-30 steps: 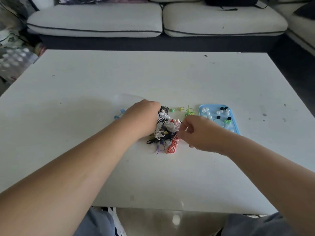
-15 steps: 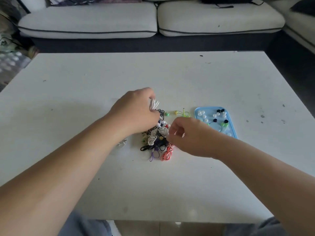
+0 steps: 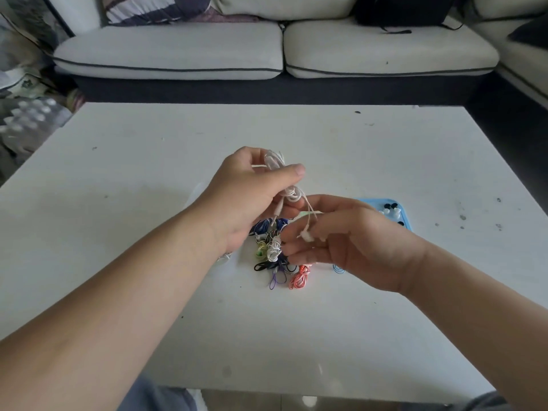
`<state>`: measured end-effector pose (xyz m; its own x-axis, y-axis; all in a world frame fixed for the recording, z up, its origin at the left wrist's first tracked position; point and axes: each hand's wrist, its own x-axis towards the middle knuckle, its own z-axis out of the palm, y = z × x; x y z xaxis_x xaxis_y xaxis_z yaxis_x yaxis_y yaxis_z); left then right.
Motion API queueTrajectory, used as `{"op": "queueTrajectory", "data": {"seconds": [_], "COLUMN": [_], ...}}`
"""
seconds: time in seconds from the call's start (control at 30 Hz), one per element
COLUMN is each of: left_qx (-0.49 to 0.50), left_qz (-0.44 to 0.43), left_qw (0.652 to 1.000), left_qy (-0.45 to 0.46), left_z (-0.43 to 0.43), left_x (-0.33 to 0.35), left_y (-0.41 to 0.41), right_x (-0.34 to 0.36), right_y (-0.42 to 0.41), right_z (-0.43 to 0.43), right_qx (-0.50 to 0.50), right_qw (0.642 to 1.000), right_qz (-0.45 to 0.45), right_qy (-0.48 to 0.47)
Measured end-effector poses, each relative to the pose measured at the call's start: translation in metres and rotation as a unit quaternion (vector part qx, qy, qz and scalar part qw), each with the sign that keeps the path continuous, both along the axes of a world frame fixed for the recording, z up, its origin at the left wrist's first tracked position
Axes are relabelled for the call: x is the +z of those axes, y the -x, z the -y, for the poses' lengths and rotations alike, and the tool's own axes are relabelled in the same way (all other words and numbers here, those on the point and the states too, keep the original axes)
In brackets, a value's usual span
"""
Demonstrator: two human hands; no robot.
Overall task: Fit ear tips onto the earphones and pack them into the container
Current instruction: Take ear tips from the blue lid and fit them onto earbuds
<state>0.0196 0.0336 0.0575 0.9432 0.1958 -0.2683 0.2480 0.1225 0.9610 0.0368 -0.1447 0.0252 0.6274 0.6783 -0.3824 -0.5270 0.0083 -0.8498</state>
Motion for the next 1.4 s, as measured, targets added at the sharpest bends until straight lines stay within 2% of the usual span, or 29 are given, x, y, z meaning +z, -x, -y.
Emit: {"op": "queueTrajectory", "data": {"seconds": [0.17,0.3,0.37,0.5,0.63,0.73,0.9,1.0,1.13,1.23,1.4], "left_qx": [0.029,-0.049,-0.094,-0.134,-0.090,-0.100,-0.070,-0.110,-0.142,-0.165,-0.147], "left_qz": [0.000,-0.033,-0.047,-0.062,-0.084,-0.095,-0.065,-0.081,-0.144,-0.116,-0.054], "left_qw": [0.999,0.998,0.994,0.986,0.973,0.975,0.976,0.976,0.977,0.973,0.982], "left_qy": [-0.025,-0.026,-0.043,-0.079,-0.195,-0.176,-0.195,-0.167,-0.074,-0.109,-0.102], "left_z": [-0.009,-0.010,-0.007,0.000,0.005,0.014,0.034,0.044,0.057,0.064,0.073], "left_x": [-0.002,-0.005,-0.009,-0.015,-0.020,-0.030,-0.047,-0.049,-0.044,-0.052,-0.057], "left_y": [-0.003,0.000,0.004,0.006,0.003,0.007,0.017,0.016,0.021,0.024,0.027], "right_x": [-0.005,-0.009,-0.010,-0.011,-0.010,-0.011,-0.019,-0.025,-0.026,-0.024,-0.027], "right_y": [-0.004,-0.008,-0.009,-0.004,-0.002,0.000,0.007,0.011,0.016,0.021,0.027], "right_z": [0.007,0.015,0.020,0.025,0.030,0.037,0.050,0.060,0.070,0.074,0.078], "right_qx": [-0.093,-0.159,-0.160,-0.121,-0.100,-0.074,-0.029,-0.037,-0.054,-0.062,-0.089], "right_qw": [0.995,0.987,0.987,0.967,0.963,0.958,0.932,0.931,0.924,0.922,0.934], "right_qz": [-0.034,-0.024,0.020,0.180,0.199,0.205,0.227,0.214,0.221,0.233,0.225], "right_qy": [-0.012,-0.024,0.001,0.136,0.155,0.188,0.281,0.294,0.309,0.303,0.263]}}
